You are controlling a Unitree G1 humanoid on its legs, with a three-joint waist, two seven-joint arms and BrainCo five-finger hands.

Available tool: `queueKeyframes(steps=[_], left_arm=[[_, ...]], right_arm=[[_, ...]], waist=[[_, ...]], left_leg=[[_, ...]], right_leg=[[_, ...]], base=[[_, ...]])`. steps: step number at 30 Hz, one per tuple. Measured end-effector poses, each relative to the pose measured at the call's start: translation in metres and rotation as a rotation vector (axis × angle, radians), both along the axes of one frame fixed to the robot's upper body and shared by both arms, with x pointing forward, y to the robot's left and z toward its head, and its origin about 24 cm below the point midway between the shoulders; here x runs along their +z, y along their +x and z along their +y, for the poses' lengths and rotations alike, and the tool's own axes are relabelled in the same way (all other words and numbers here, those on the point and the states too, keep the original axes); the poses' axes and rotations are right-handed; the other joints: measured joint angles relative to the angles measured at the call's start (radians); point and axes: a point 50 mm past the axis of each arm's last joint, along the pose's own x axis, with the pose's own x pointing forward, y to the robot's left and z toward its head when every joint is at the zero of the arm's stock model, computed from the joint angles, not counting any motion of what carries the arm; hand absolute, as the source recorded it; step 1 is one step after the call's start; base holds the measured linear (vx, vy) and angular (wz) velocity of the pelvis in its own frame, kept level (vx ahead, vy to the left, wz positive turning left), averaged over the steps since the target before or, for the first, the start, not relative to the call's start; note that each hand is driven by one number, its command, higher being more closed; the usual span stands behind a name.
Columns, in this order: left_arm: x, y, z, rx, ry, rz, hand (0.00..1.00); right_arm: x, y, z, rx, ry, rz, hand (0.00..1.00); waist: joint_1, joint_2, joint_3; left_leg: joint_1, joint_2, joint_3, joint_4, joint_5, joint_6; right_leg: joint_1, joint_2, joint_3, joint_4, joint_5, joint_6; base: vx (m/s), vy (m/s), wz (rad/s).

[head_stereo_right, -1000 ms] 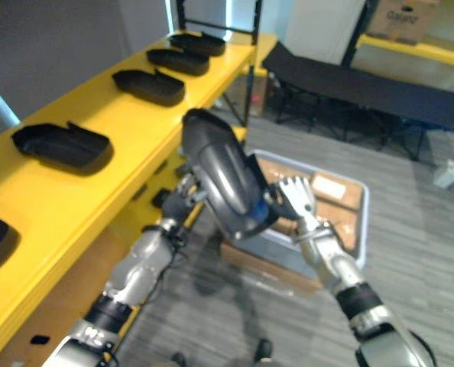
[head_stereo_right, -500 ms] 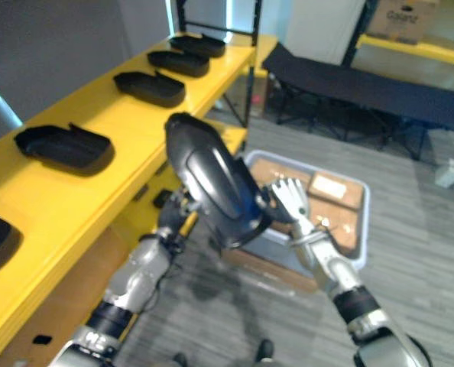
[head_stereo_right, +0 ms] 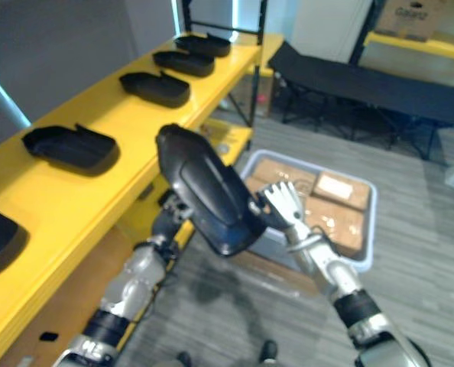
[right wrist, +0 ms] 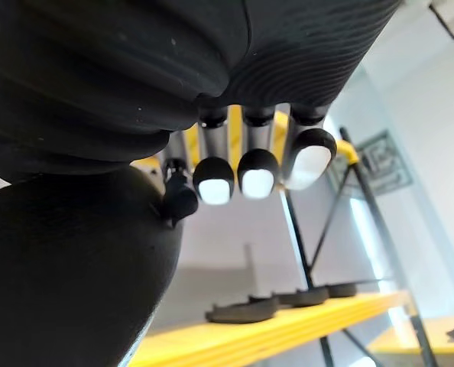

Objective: Walk over and take plastic housings, then place them on the shelf

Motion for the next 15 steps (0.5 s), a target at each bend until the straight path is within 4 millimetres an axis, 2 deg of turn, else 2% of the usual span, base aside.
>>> queueKeyframes(steps=[5, 6, 11, 15], left_arm=[[-0.005, -0.003, 0.003, 0.010, -0.003, 0.006, 0.00], [-0.007, -0.004, 0.003, 0.013, -0.005, 0.008, 1.00], [-0.009, -0.006, 0.002, -0.003, -0.009, 0.007, 1.00], [-0.012, -0.010, -0.002, -0.014, -0.059, 0.012, 1.00]], right_arm=[[-0.004, -0.005, 0.005, 0.034, 0.000, 0.011, 1.00], [-0.004, -0.007, 0.007, 0.044, 0.006, 0.006, 1.00], [-0.008, -0.013, 0.018, 0.097, 0.015, 0.019, 1.00], [-0.010, -0.024, 0.038, 0.197, 0.050, 0.018, 1.00]], waist=[[0.001, 0.000, 0.000], [0.002, 0.000, 0.000], [0.004, 0.000, 0.000], [0.004, 0.000, 0.000]], left_leg=[[0.000, 0.000, 0.000, -0.001, 0.000, 0.000], [0.000, 0.000, -0.001, -0.001, 0.000, 0.000], [0.000, 0.000, -0.001, -0.001, 0.000, 0.000], [0.000, 0.001, -0.002, -0.001, 0.000, 0.000]], right_leg=[[0.000, 0.000, 0.000, 0.000, 0.000, 0.000], [0.000, 0.000, 0.000, 0.000, 0.000, 0.000], [0.000, 0.000, 0.000, 0.000, 0.000, 0.000], [0.000, -0.001, -0.001, 0.000, 0.000, 0.000]], base=[[0.00, 0.000, 0.00], [0.00, 0.000, 0.00], [0.00, 0.000, 0.00], [0.00, 0.000, 0.00]])
